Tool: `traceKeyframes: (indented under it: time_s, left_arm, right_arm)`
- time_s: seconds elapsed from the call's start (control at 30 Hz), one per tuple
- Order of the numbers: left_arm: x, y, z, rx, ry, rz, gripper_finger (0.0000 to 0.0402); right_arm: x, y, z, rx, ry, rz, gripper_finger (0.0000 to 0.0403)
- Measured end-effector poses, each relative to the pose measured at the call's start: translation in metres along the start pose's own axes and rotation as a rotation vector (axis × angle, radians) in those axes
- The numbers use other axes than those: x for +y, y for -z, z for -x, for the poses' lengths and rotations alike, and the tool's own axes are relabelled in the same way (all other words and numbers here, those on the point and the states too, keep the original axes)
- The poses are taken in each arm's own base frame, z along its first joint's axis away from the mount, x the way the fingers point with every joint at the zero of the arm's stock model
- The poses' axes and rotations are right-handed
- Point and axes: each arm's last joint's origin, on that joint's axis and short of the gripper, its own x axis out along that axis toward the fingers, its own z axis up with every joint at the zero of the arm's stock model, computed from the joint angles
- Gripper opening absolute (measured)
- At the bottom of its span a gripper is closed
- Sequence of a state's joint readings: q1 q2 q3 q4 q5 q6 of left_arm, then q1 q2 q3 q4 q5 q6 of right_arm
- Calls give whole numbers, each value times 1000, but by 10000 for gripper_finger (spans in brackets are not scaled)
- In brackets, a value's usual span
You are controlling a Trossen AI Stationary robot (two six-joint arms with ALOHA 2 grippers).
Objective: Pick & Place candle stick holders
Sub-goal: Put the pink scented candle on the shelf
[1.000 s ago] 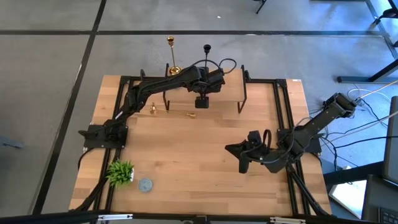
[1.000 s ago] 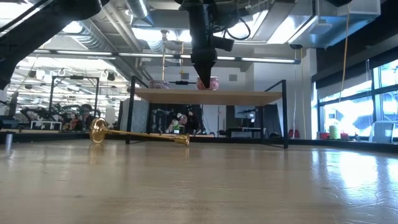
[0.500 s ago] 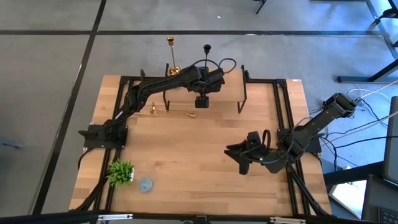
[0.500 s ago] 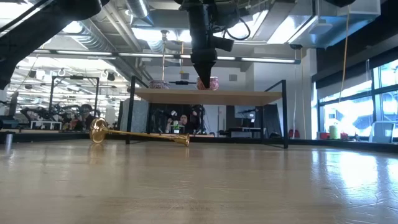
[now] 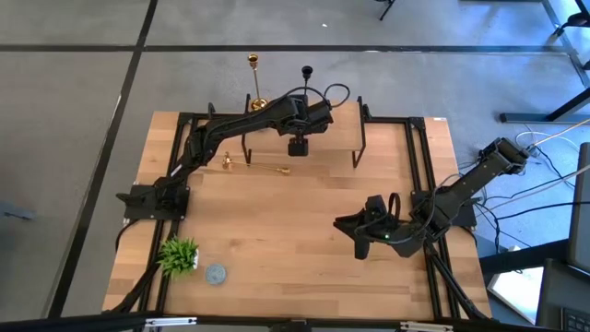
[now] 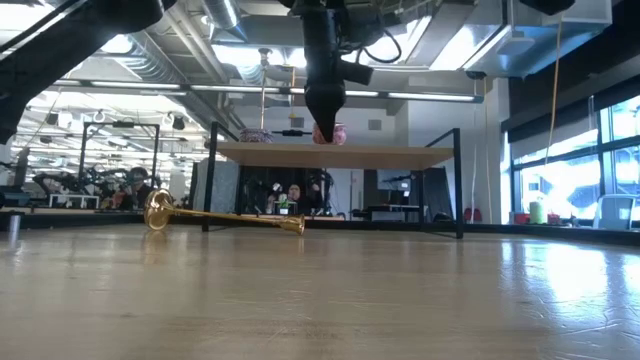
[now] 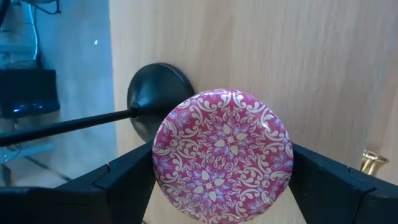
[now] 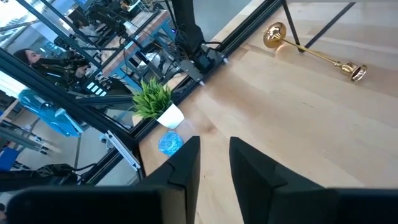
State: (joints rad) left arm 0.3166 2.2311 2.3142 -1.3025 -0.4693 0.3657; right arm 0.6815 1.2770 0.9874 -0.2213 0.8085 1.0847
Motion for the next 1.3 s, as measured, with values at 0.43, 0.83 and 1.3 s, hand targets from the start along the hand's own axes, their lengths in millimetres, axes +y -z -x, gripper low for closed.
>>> traceKeyframes:
  time_s: [0.43,0.83,1.3]
  left_arm:
    - [-1,-1,0,-14,21,47,324]
    - [-2,-1,1,-20,42,99,324]
    - [-2,-1,1,-21,47,91,324]
  right_arm:
    - [0,0,0,5,-3,21,87]
    - [0,1,0,24,-13,27,87]
    - [0,1,0,25,-14,28,87]
